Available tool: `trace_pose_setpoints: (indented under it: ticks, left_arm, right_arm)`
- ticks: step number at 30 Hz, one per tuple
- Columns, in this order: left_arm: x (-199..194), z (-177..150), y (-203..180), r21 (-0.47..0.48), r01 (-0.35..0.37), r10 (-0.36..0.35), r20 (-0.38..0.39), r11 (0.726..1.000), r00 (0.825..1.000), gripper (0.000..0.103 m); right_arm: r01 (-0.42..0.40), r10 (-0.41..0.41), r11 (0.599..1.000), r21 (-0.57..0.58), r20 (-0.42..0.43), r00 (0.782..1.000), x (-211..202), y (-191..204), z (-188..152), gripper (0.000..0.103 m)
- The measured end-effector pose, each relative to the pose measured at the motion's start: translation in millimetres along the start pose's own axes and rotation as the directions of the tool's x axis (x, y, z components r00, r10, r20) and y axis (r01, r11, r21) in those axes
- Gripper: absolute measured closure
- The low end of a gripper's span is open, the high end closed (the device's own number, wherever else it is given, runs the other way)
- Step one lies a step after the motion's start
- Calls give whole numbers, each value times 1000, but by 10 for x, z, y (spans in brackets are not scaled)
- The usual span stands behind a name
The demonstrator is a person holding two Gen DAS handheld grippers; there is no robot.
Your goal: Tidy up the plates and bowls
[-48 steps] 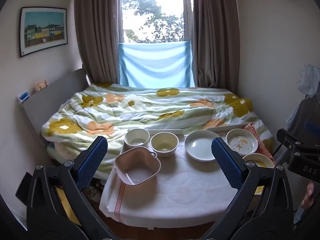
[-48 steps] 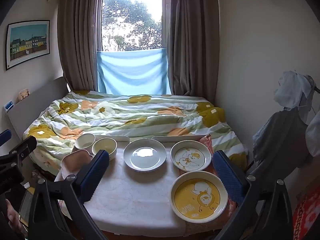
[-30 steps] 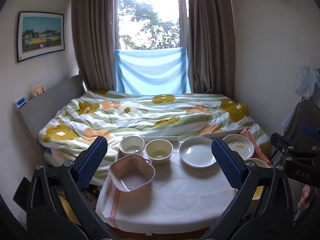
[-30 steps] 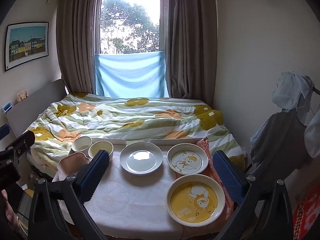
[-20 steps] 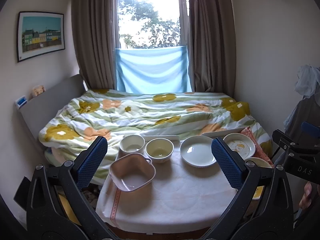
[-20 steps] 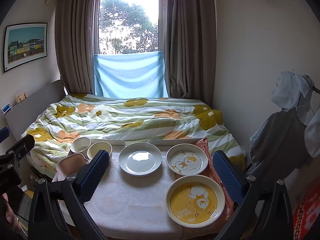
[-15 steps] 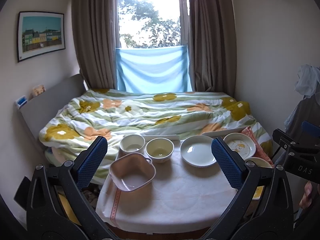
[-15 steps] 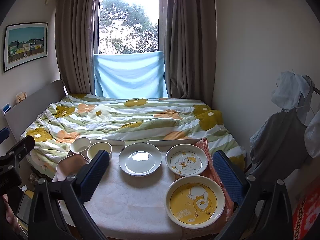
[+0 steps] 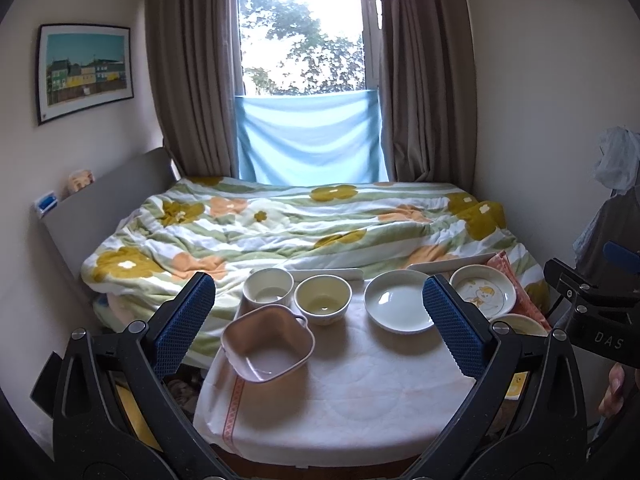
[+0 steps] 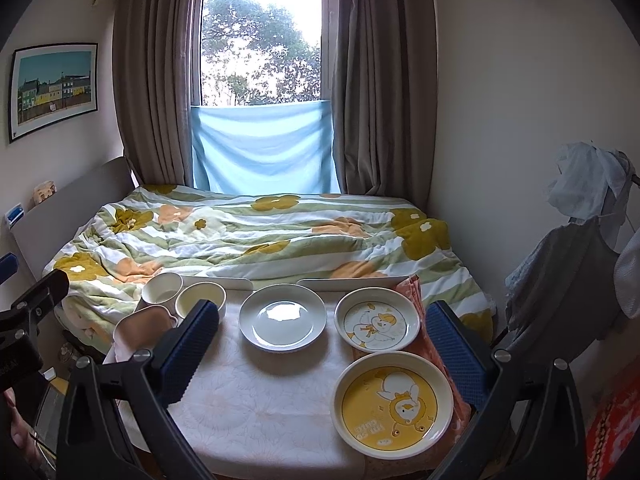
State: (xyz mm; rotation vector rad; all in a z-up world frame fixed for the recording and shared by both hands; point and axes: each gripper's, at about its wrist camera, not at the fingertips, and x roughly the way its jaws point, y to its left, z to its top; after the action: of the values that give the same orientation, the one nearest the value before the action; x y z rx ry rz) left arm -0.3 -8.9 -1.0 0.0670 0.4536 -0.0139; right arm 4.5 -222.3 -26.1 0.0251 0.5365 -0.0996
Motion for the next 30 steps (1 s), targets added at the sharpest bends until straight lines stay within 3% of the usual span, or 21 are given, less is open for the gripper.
trace_pose_setpoints:
  ticks: [30]
  left_arm:
    - [2,7,-7,-6,-14,14,-12,1000,1000,0]
  right_arm:
    - [-1,1,1000,-8,-2,1000,21,10,-17,0]
